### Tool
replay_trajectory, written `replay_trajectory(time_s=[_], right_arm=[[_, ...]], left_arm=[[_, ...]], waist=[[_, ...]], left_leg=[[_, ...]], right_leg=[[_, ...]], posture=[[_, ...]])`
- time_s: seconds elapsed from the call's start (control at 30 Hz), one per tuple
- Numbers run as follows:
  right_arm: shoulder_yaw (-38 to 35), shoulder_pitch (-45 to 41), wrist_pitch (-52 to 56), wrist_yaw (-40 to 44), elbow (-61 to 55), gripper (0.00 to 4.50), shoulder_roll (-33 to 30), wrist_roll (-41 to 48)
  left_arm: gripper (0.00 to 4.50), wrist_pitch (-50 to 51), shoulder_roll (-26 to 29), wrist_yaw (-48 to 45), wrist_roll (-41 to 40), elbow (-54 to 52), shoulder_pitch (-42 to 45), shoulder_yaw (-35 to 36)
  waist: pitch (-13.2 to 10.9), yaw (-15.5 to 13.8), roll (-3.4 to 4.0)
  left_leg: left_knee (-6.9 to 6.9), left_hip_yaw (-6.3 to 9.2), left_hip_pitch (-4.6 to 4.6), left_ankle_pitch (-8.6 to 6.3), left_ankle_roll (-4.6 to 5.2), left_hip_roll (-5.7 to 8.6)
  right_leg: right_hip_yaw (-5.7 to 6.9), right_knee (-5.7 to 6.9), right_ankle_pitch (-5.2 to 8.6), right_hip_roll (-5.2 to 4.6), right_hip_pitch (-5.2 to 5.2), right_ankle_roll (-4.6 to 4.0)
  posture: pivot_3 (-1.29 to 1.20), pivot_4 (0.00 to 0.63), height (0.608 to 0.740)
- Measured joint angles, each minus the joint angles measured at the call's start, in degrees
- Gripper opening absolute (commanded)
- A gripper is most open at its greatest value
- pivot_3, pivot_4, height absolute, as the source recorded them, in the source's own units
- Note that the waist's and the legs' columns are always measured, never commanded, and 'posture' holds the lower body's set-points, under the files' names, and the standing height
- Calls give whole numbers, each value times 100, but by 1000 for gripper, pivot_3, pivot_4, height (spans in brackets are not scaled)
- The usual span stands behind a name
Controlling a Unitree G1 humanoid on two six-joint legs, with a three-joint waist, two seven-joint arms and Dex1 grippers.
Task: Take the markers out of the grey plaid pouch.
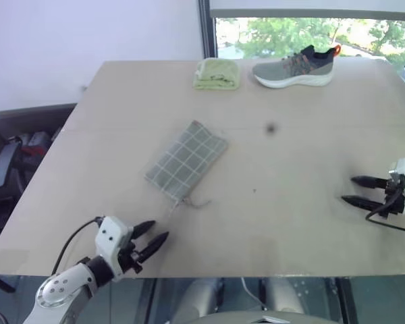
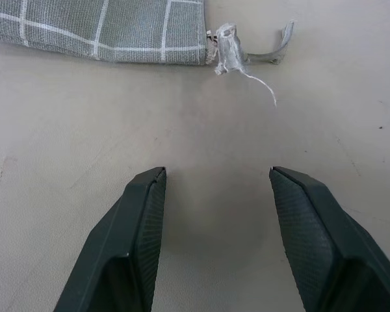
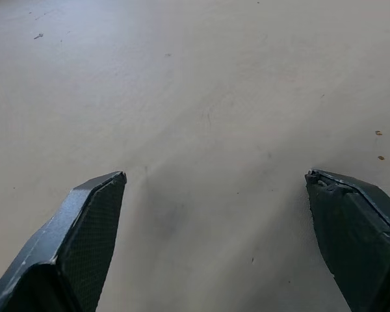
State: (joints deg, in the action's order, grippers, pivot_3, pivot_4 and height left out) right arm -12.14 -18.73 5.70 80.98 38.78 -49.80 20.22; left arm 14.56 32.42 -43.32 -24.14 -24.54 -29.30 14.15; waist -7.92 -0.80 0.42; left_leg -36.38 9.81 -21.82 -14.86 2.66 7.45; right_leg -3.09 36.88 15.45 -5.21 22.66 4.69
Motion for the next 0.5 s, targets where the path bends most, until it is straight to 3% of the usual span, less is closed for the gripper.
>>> replay_trajectory(time_s=[0.5], right_arm=[[-128, 277, -51, -6, -216, 4500, -3, 67]], left_arm=[[2593, 102, 54, -17, -27, 45, 114, 110]], waist=[[0, 0, -1]], left_leg=[[-2, 1, -1, 5, -9, 0]], right_leg=[[2, 0, 0, 0, 0, 0]], posture=[[0, 150, 740]])
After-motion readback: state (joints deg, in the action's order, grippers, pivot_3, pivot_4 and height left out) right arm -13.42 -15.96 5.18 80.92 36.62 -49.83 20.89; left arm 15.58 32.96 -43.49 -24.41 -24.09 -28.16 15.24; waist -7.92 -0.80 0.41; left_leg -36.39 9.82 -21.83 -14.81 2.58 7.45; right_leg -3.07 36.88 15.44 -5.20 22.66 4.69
